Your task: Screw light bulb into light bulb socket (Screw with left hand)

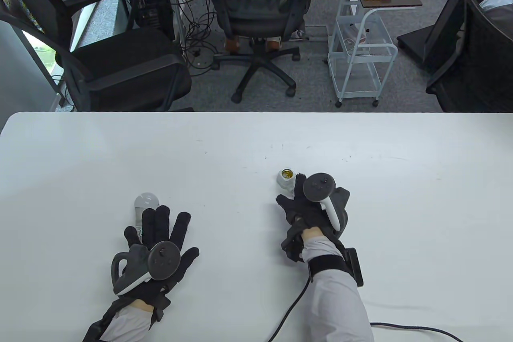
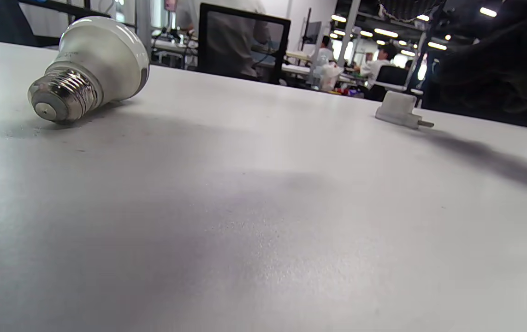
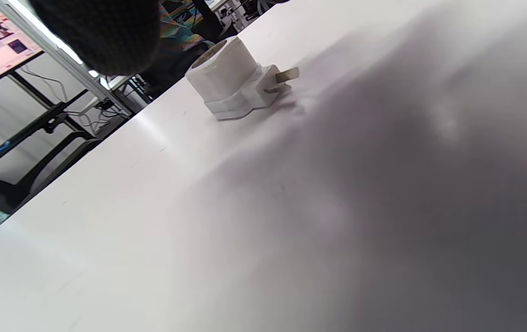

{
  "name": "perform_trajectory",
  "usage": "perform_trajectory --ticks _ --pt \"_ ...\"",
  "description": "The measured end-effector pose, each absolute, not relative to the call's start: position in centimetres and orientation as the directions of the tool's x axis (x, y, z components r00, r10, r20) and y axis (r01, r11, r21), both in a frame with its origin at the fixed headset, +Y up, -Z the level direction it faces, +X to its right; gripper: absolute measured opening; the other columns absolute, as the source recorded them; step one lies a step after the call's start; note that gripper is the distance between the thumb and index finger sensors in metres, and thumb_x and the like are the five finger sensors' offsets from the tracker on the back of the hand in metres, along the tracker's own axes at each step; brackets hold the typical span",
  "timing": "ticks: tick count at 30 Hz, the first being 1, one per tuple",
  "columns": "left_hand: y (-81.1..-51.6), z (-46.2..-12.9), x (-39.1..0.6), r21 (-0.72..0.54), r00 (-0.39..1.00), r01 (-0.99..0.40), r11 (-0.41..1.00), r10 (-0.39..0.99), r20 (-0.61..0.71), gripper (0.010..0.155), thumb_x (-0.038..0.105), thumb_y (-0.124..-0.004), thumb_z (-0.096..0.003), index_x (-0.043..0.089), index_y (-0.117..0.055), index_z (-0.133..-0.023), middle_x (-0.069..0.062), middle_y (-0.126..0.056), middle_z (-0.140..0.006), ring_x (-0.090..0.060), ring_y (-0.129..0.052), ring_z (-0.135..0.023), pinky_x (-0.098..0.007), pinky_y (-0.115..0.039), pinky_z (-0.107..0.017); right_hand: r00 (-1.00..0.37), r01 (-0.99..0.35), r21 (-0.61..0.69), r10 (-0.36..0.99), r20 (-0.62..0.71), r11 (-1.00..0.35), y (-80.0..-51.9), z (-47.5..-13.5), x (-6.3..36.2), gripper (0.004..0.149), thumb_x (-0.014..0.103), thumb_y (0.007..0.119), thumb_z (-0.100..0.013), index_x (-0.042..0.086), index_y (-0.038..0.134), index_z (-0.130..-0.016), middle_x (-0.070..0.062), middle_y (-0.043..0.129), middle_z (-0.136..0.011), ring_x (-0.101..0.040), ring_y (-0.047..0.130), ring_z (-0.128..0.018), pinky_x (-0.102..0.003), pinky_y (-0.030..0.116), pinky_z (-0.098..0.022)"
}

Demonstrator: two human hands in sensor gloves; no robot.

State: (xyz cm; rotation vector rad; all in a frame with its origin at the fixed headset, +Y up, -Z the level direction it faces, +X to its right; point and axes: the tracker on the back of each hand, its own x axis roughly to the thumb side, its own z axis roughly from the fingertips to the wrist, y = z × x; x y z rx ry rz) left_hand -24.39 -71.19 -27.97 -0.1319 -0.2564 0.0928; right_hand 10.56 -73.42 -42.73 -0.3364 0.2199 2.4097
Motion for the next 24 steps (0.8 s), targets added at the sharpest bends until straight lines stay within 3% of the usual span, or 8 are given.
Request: perform_trajectory --ticks 5,7,12,14,16,19,22,24 --pt "-71.1 -28.2 -24.4 -0.147 0.963 -0.081 0.986 0.115 0.244 0.081 0.060 -0.052 -0.0635 0.029 0.002 -0.115 -0.027 0.007 -0.116 -0.053 0.010 -0.101 -0.084 -0.006 -0.059 -0.818 -0.498 0.097 0.429 -0.384 -0.862 -74.8 -47.2 9.0 0.082 0.043 0.082 -0.052 0.022 0.027 -0.108 -0.015 0.024 -0.117 -0.044 0.011 -0.106 -0.071 0.001 -0.067" --pt "-71.2 -28.3 -24.6 -0.150 0.963 -0.083 0.985 0.118 0.243 0.081 0.060 -0.052 -0.0635 0.029 0.002 -0.115 -0.027 0.007 -0.116 -0.053 0.009 -0.101 -0.084 -0.007 -0.059 -0.849 -0.421 0.136 0.337 -0.406 -0.897 -75.8 -48.2 8.2 0.078 0.044 0.080 -0.052 0.020 0.032 -0.108 -0.014 0.023 -0.117 -0.043 0.009 -0.106 -0.070 0.001 -0.067" --pt "-71.3 -28.5 -24.6 -0.168 0.960 -0.100 0.981 0.139 0.244 0.081 0.060 -0.052 -0.0636 0.029 0.002 -0.115 -0.027 0.006 -0.116 -0.053 0.008 -0.102 -0.084 -0.007 -0.059 -0.845 -0.414 0.111 0.336 -0.417 -0.903 -76.2 -48.3 8.2 0.072 0.040 0.080 -0.051 0.018 0.040 -0.106 -0.013 0.035 -0.116 -0.042 0.015 -0.106 -0.070 0.008 -0.070" --pt "-71.4 -28.5 -24.6 -0.168 0.960 -0.094 0.981 0.134 0.246 0.081 0.060 -0.052 -0.0636 0.028 0.001 -0.116 -0.027 0.005 -0.116 -0.053 0.007 -0.102 -0.084 -0.007 -0.059 -0.827 -0.474 0.077 0.414 -0.380 -0.877 -75.7 -47.5 8.8 0.068 0.035 0.084 -0.050 0.014 0.048 -0.104 -0.015 0.038 -0.114 -0.043 0.018 -0.106 -0.070 0.012 -0.070" --pt "-71.3 -28.4 -24.7 -0.163 0.959 -0.092 0.982 0.131 0.250 0.080 0.059 -0.052 -0.0638 0.028 0.001 -0.116 -0.027 0.004 -0.117 -0.053 0.007 -0.102 -0.084 -0.008 -0.059 -0.840 -0.474 0.024 0.444 -0.312 -0.880 -75.2 -45.9 9.1 0.068 0.035 0.087 -0.047 0.012 0.052 -0.102 -0.019 0.048 -0.110 -0.048 0.040 -0.103 -0.072 0.028 -0.071" --pt "-71.1 -28.2 -24.6 -0.161 0.955 -0.110 0.981 0.149 0.255 0.079 0.058 -0.052 -0.0640 0.029 0.001 -0.116 -0.027 0.004 -0.117 -0.053 0.007 -0.102 -0.084 -0.007 -0.059 -0.861 -0.486 0.060 0.466 -0.205 -0.872 -74.3 -43.4 9.4 0.069 0.036 0.087 -0.047 0.010 0.052 -0.100 -0.027 0.063 -0.100 -0.052 0.067 -0.090 -0.069 0.048 -0.067" --pt "-70.8 -28.1 -24.6 -0.153 0.953 -0.118 0.981 0.155 0.259 0.078 0.057 -0.051 -0.0642 0.029 0.001 -0.116 -0.027 0.004 -0.117 -0.053 0.006 -0.102 -0.084 -0.008 -0.059 -0.854 -0.513 0.067 0.500 -0.146 -0.856 -72.7 -39.4 9.8 0.070 0.037 0.086 -0.046 0.008 0.053 -0.100 -0.027 0.075 -0.092 -0.050 0.079 -0.082 -0.068 0.054 -0.065" --pt "-70.4 -28.0 -25.1 -0.138 0.956 -0.141 0.980 0.171 0.238 0.070 0.047 -0.049 -0.0657 0.030 -0.003 -0.115 -0.026 0.003 -0.117 -0.052 0.006 -0.103 -0.084 -0.008 -0.060 -0.842 -0.535 0.042 0.529 -0.106 -0.844 -71.7 -36.7 10.2 0.070 0.039 0.087 -0.046 0.009 0.054 -0.100 -0.026 0.077 -0.091 -0.048 0.081 -0.080 -0.068 0.053 -0.065"
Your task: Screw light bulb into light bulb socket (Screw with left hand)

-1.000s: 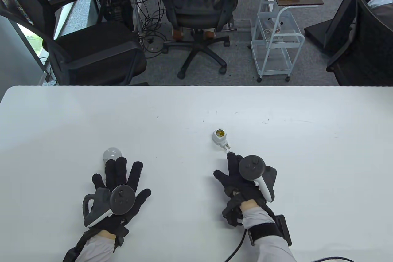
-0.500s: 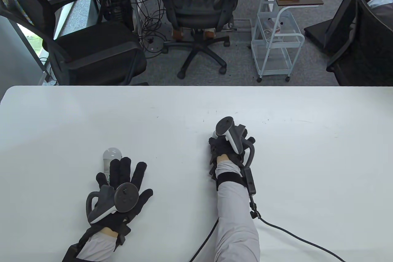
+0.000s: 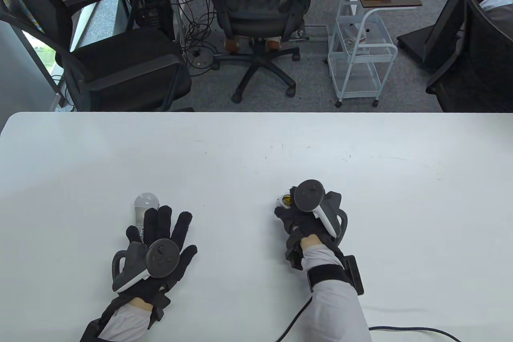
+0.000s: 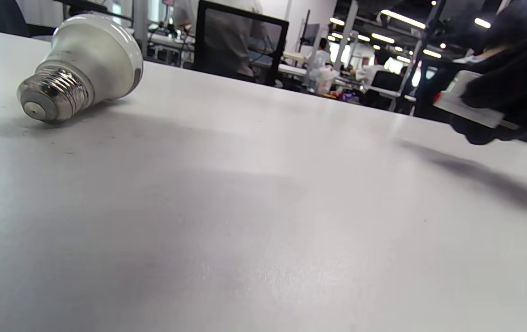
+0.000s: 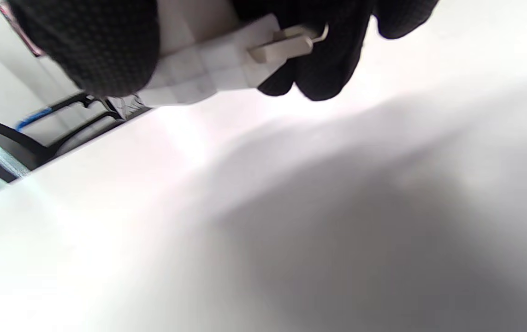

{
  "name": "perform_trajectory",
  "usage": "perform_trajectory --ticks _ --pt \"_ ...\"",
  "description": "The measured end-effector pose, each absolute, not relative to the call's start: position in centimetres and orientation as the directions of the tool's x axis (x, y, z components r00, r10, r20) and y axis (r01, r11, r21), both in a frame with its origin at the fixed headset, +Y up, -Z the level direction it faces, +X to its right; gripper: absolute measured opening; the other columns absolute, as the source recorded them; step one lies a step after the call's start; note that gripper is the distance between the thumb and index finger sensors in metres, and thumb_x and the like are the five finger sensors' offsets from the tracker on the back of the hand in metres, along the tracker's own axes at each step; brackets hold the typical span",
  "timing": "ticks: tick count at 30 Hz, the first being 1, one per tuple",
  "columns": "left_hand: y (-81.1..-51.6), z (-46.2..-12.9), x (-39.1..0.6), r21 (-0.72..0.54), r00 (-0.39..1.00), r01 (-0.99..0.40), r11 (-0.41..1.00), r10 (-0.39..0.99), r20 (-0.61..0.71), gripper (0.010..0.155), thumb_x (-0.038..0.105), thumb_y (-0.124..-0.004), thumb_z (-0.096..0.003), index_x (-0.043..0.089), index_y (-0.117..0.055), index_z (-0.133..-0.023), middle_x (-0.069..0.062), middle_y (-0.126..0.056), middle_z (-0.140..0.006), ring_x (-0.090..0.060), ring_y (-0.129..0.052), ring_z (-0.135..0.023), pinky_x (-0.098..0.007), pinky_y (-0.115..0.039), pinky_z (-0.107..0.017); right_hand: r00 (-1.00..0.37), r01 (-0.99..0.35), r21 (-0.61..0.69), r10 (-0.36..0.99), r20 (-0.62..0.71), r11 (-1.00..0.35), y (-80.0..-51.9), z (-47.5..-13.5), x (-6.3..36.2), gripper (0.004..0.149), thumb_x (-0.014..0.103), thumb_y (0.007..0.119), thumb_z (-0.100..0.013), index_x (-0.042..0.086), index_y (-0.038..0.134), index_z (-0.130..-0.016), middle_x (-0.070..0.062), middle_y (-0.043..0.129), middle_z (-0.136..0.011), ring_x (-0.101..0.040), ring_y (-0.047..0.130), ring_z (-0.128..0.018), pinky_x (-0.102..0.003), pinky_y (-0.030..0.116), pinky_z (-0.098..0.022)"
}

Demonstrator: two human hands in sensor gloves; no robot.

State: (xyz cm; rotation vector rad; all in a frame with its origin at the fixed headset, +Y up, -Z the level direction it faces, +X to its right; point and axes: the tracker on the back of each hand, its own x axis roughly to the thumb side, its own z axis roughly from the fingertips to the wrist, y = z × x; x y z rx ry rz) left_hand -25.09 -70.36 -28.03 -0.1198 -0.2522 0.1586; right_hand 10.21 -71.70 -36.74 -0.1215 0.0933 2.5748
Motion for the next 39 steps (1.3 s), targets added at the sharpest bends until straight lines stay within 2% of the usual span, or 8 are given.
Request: perform_trajectory --ticks 4,9,15,21,29,32,35,39 --pt "-69.2 -28.0 -27.6 -0.049 0.956 -0.251 0.967 0.256 0.145 0.068 0.041 -0.050 -0.0658 0.028 -0.006 -0.117 -0.027 -0.001 -0.118 -0.053 0.001 -0.103 -0.084 -0.011 -0.060 -0.793 -0.604 -0.077 0.608 -0.038 -0.793 -70.1 -31.9 11.6 0.070 0.040 0.092 -0.043 0.014 0.059 -0.099 -0.023 0.076 -0.092 -0.045 0.078 -0.080 -0.071 0.047 -0.066" --pt "-68.7 -28.0 -30.5 0.058 0.931 -0.365 0.929 0.365 0.020 0.067 0.036 -0.052 -0.0658 0.023 -0.013 -0.118 -0.028 -0.008 -0.118 -0.054 -0.004 -0.104 -0.084 -0.014 -0.062 -0.740 -0.658 -0.232 0.672 0.020 -0.717 -71.0 -29.7 13.0 0.070 0.040 0.097 -0.039 0.015 0.067 -0.096 -0.019 0.076 -0.089 -0.043 0.078 -0.078 -0.073 0.046 -0.066" --pt "-69.4 -28.4 -31.6 0.090 0.922 -0.378 0.922 0.383 -0.061 0.065 0.032 -0.053 -0.0654 0.020 -0.017 -0.119 -0.029 -0.016 -0.119 -0.055 -0.013 -0.106 -0.084 -0.020 -0.063 -0.728 -0.683 -0.138 0.684 0.049 -0.717 -71.4 -29.5 13.1 0.068 0.041 0.095 -0.041 0.015 0.066 -0.097 -0.018 0.073 -0.093 -0.044 0.074 -0.083 -0.071 0.045 -0.067" --pt "-71.1 -31.1 -30.3 -0.092 0.960 -0.258 0.962 0.244 -0.140 0.069 0.034 -0.055 -0.0659 0.022 -0.012 -0.118 -0.029 -0.014 -0.119 -0.056 -0.017 -0.106 -0.084 -0.022 -0.065 -0.772 -0.635 -0.128 0.628 0.099 -0.762 -71.6 -29.3 11.4 0.068 0.039 0.094 -0.042 0.012 0.065 -0.098 -0.018 0.070 -0.097 -0.043 0.071 -0.088 -0.071 0.044 -0.068" --pt "-71.3 -35.9 -31.6 -0.236 0.942 -0.125 0.964 0.040 -0.333 0.094 0.055 -0.066 -0.0641 0.026 0.010 -0.110 -0.034 0.001 -0.114 -0.058 -0.013 -0.104 -0.083 -0.021 -0.066 -0.815 -0.576 -0.126 0.556 0.162 -0.808 -71.9 -29.2 9.4 0.068 0.039 0.093 -0.043 0.013 0.062 -0.099 -0.018 0.069 -0.097 -0.042 0.071 -0.088 -0.071 0.043 -0.068" --pt "-71.7 -37.3 -31.7 -0.296 0.930 -0.114 0.948 -0.003 -0.367 0.098 0.057 -0.069 -0.0634 0.027 0.013 -0.108 -0.034 -0.004 -0.115 -0.061 -0.018 -0.104 -0.084 -0.022 -0.066 -0.816 -0.572 -0.111 0.550 0.179 -0.813 -71.8 -29.1 9.2 0.068 0.039 0.093 -0.043 0.014 0.062 -0.099 -0.018 0.069 -0.098 -0.042 0.070 -0.089 -0.071 0.043 -0.069" --pt "-72.6 -38.5 -31.8 -0.383 0.919 -0.130 0.915 -0.034 -0.393 0.097 0.055 -0.070 -0.0639 0.029 0.012 -0.108 -0.032 -0.023 -0.117 -0.060 -0.023 -0.105 -0.084 -0.023 -0.066 -0.803 -0.590 -0.107 0.569 0.177 -0.800 -71.8 -29.3 9.4 0.068 0.039 0.093 -0.043 0.013 0.062 -0.099 -0.018 0.069 -0.098 -0.042 0.070 -0.089 -0.071 0.043 -0.069" --pt "-73.3 -39.1 -31.3 -0.333 0.917 -0.106 0.937 -0.038 -0.398 0.094 0.051 -0.074 -0.0588 0.026 -0.003 -0.115 -0.027 -0.054 -0.108 -0.052 -0.041 -0.105 -0.081 -0.030 -0.068 -0.797 -0.599 -0.101 0.580 0.169 -0.794 -71.8 -29.4 9.5 0.068 0.039 0.092 -0.044 0.013 0.062 -0.099 -0.018 0.069 -0.098 -0.043 0.070 -0.089 -0.071 0.042 -0.069"
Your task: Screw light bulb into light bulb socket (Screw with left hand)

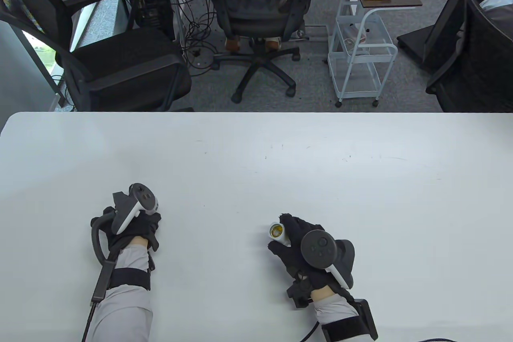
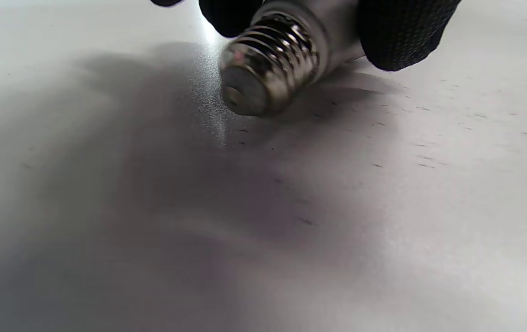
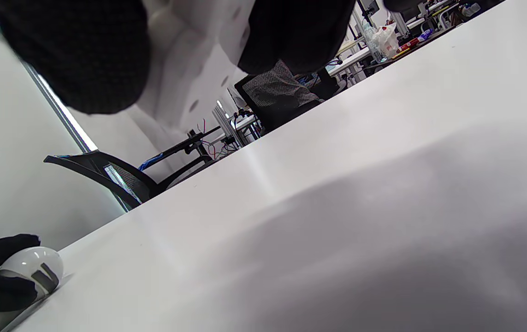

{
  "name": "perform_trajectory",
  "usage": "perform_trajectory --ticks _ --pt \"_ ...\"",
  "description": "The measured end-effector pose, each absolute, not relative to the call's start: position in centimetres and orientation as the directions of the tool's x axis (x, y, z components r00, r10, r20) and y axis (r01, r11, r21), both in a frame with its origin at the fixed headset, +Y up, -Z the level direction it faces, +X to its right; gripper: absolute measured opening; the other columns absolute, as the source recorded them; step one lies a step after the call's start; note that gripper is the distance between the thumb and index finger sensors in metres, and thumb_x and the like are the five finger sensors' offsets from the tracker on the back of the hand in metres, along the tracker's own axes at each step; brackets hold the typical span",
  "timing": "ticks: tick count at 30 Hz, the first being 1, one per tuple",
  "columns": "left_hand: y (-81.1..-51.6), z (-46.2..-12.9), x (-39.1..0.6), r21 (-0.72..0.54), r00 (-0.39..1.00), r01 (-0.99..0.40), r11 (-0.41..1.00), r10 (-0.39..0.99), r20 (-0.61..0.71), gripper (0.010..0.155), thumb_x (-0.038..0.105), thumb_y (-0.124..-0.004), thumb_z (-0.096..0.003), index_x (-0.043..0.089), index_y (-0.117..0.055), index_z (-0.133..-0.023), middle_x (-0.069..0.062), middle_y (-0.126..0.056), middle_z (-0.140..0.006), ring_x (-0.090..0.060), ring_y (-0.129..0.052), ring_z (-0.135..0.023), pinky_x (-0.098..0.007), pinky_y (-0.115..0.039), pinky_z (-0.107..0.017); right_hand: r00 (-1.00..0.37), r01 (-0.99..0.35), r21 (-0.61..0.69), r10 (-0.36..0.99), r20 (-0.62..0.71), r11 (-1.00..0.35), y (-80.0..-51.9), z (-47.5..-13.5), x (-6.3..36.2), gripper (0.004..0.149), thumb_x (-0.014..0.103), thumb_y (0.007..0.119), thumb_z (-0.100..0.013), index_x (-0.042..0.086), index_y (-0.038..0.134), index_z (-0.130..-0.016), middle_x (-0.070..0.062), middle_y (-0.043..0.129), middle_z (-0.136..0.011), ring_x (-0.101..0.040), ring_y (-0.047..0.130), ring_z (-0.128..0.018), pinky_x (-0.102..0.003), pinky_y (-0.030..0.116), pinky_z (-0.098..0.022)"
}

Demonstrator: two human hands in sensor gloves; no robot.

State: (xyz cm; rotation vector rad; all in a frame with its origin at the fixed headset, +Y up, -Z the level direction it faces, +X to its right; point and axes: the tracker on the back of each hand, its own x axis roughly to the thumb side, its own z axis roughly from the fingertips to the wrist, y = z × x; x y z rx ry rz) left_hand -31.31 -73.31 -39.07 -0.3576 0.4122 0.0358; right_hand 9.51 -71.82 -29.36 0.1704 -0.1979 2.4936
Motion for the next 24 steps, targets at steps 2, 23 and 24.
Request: perform_trajectory --ticks 2,23,24 --pt "-73.3 -39.2 -31.0 -0.272 0.924 -0.094 0.958 -0.017 -0.381 0.093 0.046 -0.078 -0.0566 0.019 -0.013 -0.117 -0.030 -0.064 -0.099 -0.048 -0.052 -0.102 -0.080 -0.034 -0.068 -0.798 -0.597 -0.100 0.578 0.171 -0.796 -71.8 -29.4 9.5 0.069 0.039 0.092 -0.044 0.013 0.062 -0.099 -0.018 0.068 -0.098 -0.043 0.070 -0.089 -0.071 0.042 -0.068" --pt "-66.5 -30.9 -23.8 -0.075 0.473 -0.866 0.495 0.859 0.197 0.086 0.039 -0.073 -0.0625 0.036 -0.004 -0.114 -0.032 -0.061 -0.104 -0.047 -0.055 -0.103 -0.081 -0.038 -0.068 -0.774 -0.622 -0.086 0.595 0.217 -0.778 -71.9 -29.0 9.4 0.072 0.040 0.093 -0.042 0.011 0.058 -0.098 -0.016 0.073 -0.095 -0.042 0.073 -0.087 -0.072 0.045 -0.068" --pt "-66.9 -30.5 -23.1 -0.103 0.374 -0.910 0.401 0.903 0.212 0.085 0.040 -0.072 -0.0627 0.036 -0.005 -0.114 -0.032 -0.061 -0.104 -0.047 -0.054 -0.103 -0.081 -0.038 -0.068 -0.771 -0.625 -0.084 0.597 0.221 -0.776 -71.9 -29.0 9.4 0.072 0.040 0.093 -0.042 0.011 0.058 -0.098 -0.016 0.073 -0.095 -0.041 0.074 -0.087 -0.072 0.045 -0.068"
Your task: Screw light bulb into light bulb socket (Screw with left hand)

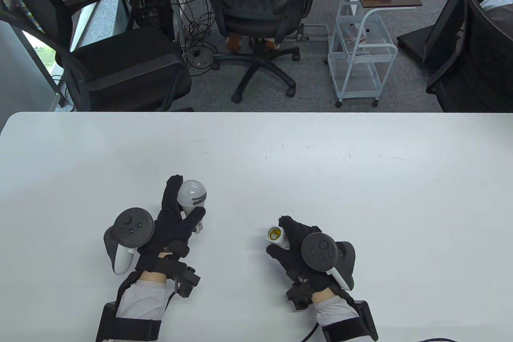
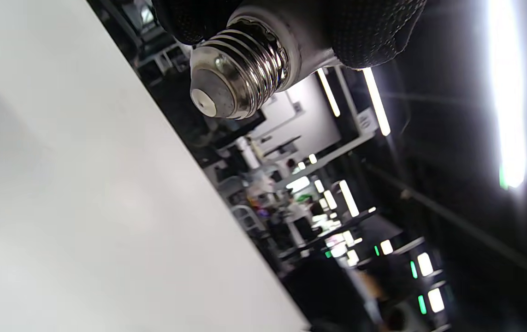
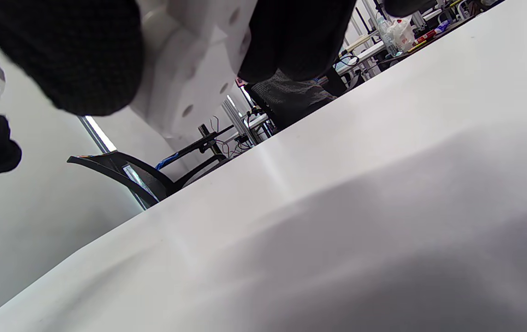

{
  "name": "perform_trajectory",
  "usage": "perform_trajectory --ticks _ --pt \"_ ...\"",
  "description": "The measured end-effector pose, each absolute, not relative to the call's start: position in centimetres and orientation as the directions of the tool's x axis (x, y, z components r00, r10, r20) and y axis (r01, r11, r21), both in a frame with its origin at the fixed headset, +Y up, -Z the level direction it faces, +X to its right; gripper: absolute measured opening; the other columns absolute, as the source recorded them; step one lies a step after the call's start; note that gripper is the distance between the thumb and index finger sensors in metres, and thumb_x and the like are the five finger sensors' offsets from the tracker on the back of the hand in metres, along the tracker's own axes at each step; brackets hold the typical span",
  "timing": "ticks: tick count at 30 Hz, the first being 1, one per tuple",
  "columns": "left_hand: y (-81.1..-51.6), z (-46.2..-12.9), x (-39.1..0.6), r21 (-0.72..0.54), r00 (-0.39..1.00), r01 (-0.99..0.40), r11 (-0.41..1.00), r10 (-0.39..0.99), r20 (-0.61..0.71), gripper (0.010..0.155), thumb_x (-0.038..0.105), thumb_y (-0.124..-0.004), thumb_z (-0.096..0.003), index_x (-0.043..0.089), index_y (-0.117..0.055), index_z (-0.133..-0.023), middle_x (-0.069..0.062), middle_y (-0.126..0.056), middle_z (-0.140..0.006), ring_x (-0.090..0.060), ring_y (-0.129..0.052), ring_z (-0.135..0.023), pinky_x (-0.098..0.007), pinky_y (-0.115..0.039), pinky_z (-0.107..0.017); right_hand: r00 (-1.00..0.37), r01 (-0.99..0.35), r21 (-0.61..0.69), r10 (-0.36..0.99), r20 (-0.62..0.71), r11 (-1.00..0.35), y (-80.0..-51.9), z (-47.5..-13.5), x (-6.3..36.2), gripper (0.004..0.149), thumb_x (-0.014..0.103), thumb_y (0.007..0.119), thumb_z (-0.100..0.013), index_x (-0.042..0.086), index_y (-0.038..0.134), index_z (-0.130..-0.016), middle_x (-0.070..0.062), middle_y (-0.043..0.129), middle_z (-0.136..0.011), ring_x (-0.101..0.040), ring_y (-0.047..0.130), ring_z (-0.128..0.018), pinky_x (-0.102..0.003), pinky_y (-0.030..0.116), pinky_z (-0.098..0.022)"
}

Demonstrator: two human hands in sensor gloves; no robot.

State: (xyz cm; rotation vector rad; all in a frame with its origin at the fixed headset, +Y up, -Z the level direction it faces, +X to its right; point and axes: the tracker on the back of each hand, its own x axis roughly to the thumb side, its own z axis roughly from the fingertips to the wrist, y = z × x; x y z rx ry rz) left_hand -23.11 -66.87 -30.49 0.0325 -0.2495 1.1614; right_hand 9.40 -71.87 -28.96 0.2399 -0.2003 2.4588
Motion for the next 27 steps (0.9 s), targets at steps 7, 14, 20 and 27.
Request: perform_trajectory --ticks 7,14,20,27 --pt "-71.5 -30.3 -19.9 -0.361 0.166 -0.903 0.234 0.964 0.208 0.084 0.037 -0.072 -0.0635 0.033 -0.004 -0.114 -0.034 -0.059 -0.105 -0.049 -0.052 -0.103 -0.082 -0.037 -0.068 -0.702 -0.666 0.052 0.649 0.291 -0.744 -71.9 -29.1 9.1 0.069 0.040 0.094 -0.042 0.011 0.065 -0.097 -0.017 0.078 -0.094 -0.042 0.078 -0.085 -0.073 0.046 -0.067" --pt "-72.7 -30.0 -19.0 -0.441 0.062 -0.888 0.131 0.984 0.168 0.084 0.038 -0.068 -0.0649 0.030 0.001 -0.113 -0.032 -0.058 -0.107 -0.048 -0.050 -0.105 -0.081 -0.037 -0.069 -0.585 -0.693 0.289 0.750 0.309 -0.660 -72.5 -28.9 7.4 0.067 0.040 0.093 -0.042 0.008 0.068 -0.096 -0.020 0.081 -0.091 -0.043 0.081 -0.082 -0.073 0.048 -0.066" --pt "-73.5 -29.9 -18.4 -0.516 -0.027 -0.856 0.037 0.993 0.116 0.084 0.039 -0.067 -0.0656 0.029 0.002 -0.113 -0.032 -0.058 -0.108 -0.047 -0.050 -0.105 -0.081 -0.037 -0.069 -0.474 -0.698 0.452 0.831 0.291 -0.556 -73.2 -28.7 6.1 0.068 0.042 0.091 -0.044 0.006 0.067 -0.096 -0.021 0.081 -0.090 -0.044 0.081 -0.080 -0.072 0.048 -0.066" --pt "-73.6 -29.8 -17.6 -0.571 -0.056 -0.821 0.015 0.993 0.107 0.084 0.040 -0.066 -0.0660 0.029 0.003 -0.113 -0.031 -0.058 -0.109 -0.047 -0.050 -0.107 -0.082 -0.036 -0.069 -0.364 -0.730 0.528 0.901 0.236 -0.433 -73.5 -28.6 5.8 0.067 0.043 0.090 -0.046 0.006 0.066 -0.096 -0.022 0.081 -0.088 -0.045 0.082 -0.078 -0.072 0.049 -0.066"
